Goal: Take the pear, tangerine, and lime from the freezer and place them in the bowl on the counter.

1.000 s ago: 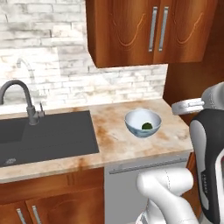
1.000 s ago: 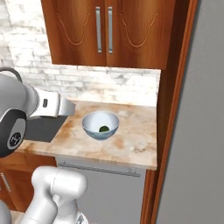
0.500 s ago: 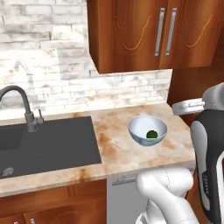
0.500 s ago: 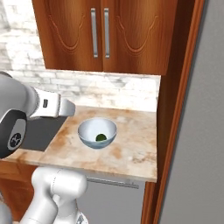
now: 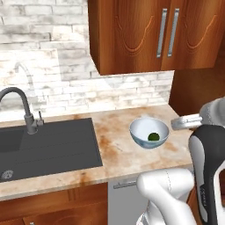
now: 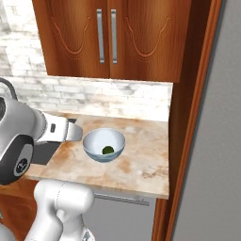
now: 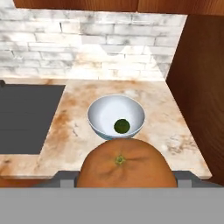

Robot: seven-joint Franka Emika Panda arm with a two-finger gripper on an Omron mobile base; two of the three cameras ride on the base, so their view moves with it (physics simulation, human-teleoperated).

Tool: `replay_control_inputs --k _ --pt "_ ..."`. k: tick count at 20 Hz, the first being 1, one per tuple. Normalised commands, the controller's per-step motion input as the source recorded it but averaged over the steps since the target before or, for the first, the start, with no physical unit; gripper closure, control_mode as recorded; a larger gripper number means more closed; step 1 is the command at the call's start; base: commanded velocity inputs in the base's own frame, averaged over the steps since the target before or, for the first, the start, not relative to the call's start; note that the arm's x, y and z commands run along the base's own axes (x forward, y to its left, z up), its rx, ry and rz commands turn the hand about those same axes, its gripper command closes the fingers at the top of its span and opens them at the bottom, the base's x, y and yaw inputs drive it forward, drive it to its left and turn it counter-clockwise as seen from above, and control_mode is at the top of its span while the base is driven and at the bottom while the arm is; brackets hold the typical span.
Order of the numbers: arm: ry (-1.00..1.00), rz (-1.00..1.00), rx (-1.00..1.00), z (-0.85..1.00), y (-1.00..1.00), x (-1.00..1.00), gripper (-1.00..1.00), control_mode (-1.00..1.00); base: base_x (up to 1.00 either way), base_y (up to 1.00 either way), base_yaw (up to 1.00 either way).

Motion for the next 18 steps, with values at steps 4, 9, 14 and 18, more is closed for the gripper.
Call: replay_control_inputs --k 4,9,14,18 --pt "0.00 0.00 0.00 -0.90 0.00 0.01 1.00 -1.00 0.00 0.00 0.00" --pt "0.08 0.00 0.00 -0.37 0.01 0.43 1.00 -1.00 0.00 0.00 0.00" --pt "0.06 0.01 0.00 -0.48 0.01 0.78 1.00 -1.00 0.00 0.00 0.00" --pt "0.01 0.05 0.00 -0.66 0.00 0.98 1.00 -1.00 0.00 0.00 0.00"
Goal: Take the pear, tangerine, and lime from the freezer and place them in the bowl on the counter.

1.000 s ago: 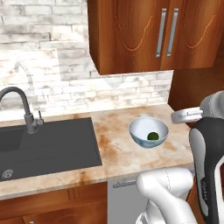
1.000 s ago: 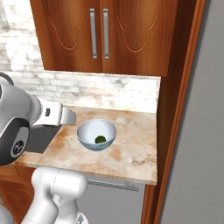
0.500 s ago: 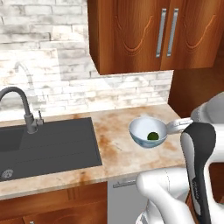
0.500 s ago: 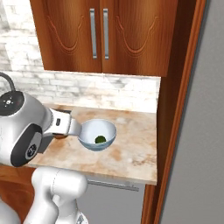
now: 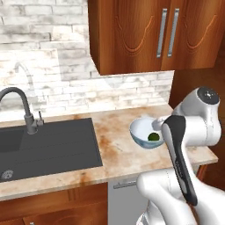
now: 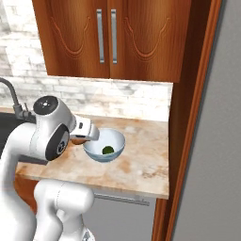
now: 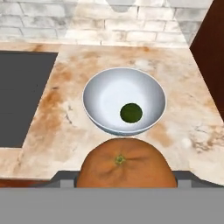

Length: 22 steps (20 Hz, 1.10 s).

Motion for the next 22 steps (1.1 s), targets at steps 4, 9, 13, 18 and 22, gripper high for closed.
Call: replay_control_inputs --k 4,9,13,18,22 --pt "0.00 0.07 0.03 -0.78 0.00 0.97 1.00 -1.00 0.00 0.00 0.00" --pt "0.04 0.00 0.05 -0.31 0.00 0.85 1.00 -1.00 0.00 0.00 0.00" --pt "0.17 0.00 0.01 -0.29 0.00 0.66 1.00 -1.00 0.00 0.00 0.00" --pt "0.13 0.00 0.00 -0.41 0.00 0.61 1.00 -1.00 0.00 0.00 0.00" --pt "0.01 0.02 0.00 -0.53 0.00 0.55 1.00 -1.00 0.00 0.00 0.00"
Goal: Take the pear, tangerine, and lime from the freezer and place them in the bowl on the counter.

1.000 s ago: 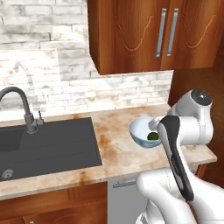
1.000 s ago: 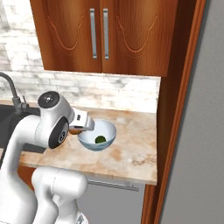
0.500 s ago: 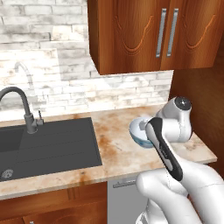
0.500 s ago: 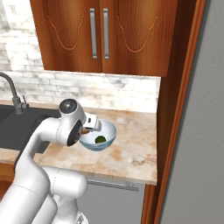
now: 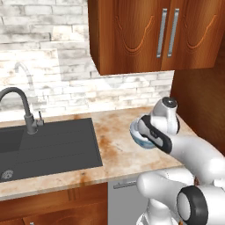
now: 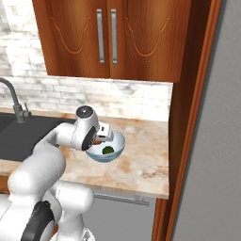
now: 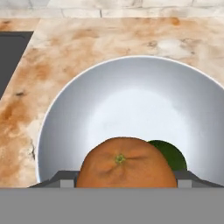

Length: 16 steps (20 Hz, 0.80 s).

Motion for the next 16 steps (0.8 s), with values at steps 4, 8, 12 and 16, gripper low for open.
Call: replay_control_inputs --k 4,8,12,16 --pt "0.00 0.02 0.00 -0.54 0.00 0.41 1.00 -1.00 0.00 0.00 0.00" --pt "0.00 0.02 0.00 -0.43 -0.03 0.26 1.00 -1.00 0.00 0.00 0.00" --pt "0.00 0.01 0.00 -0.28 0.00 0.17 -1.00 -1.00 0.00 0.00 0.00" --pt "0.00 0.00 0.00 -0.03 0.00 0.01 -1.00 -1.00 0.00 0.00 0.00"
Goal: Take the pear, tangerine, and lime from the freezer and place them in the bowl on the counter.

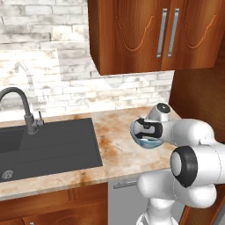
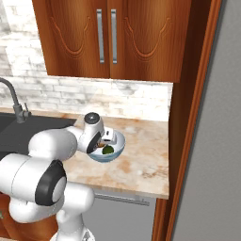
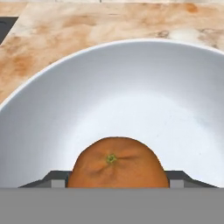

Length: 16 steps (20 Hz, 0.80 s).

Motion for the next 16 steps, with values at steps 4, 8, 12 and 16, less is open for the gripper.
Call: replay_control_inputs --k 4,8,12,16 --pt "-0.07 0.00 0.00 0.00 0.00 0.00 -1.00 -1.00 0.00 0.00 0.00" --pt "-0.04 0.00 0.00 0.19 -0.01 0.00 -1.00 -1.00 0.00 0.00 0.00" --pt "0.00 0.00 0.00 0.46 0.00 -0.15 -1.00 -1.00 0.00 0.00 0.00" --pt "0.00 -0.03 0.00 0.69 -0.01 -0.75 -1.00 -1.00 0.00 0.00 0.00"
